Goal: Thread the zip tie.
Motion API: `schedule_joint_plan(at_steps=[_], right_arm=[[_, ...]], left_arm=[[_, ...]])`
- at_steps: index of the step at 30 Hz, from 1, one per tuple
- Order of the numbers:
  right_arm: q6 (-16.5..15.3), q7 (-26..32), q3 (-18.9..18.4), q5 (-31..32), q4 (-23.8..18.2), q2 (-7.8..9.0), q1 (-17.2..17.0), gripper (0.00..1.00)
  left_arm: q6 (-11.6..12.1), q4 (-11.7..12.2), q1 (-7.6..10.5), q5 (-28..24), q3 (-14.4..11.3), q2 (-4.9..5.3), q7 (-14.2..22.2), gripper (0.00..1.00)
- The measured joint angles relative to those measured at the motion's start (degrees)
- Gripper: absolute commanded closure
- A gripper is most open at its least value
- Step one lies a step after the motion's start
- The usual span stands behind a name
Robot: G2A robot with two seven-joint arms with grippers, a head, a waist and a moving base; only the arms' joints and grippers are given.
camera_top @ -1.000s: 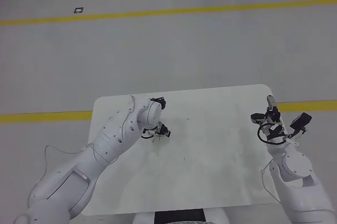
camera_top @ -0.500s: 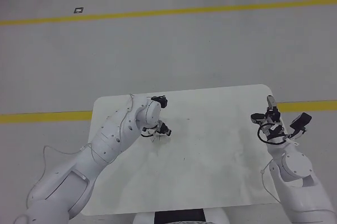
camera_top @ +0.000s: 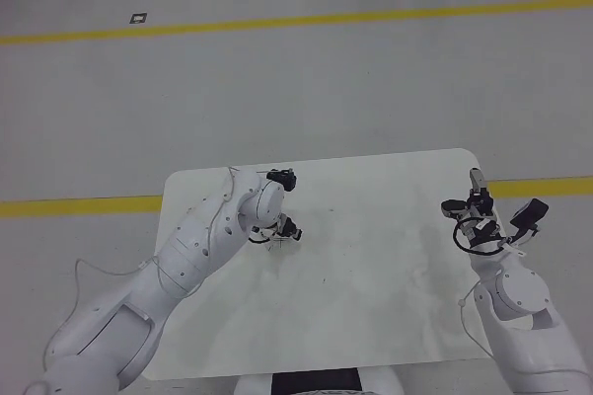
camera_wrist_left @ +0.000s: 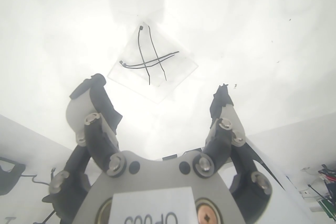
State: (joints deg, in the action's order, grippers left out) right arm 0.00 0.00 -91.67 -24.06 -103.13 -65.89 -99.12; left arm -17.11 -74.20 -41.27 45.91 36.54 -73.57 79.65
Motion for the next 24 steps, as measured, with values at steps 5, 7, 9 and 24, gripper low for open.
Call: schedule_joint_plan(at_steps=[5, 7, 9, 24], right_arm=[[0.00, 0.00, 0.00, 0.00, 0.00, 0.00, 0.00, 0.00], [0.00, 0.00, 0.00, 0.00, 0.00, 0.00, 0.00, 0.00], [0.00, 0.00, 0.00, 0.00, 0.00, 0.00, 0.00, 0.00], [0.00, 0.00, 0.00, 0.00, 0.00, 0.00, 0.00, 0.00]], left_arm=[[-0.27, -1.02, 0.31, -1.12, -1.24, 0.96, -0.01, 0.81], [-0.56, -1.24, 0.46, -1.60, -1.77, 1.30, -0.01, 0.80], [-0.98, -1.57, 0.62, -2.18, -2.26, 1.69, -0.01, 0.81], [-1.60, 1.12, -0.33, -5.06, -2.38, 2.51, -3.85, 0.82]])
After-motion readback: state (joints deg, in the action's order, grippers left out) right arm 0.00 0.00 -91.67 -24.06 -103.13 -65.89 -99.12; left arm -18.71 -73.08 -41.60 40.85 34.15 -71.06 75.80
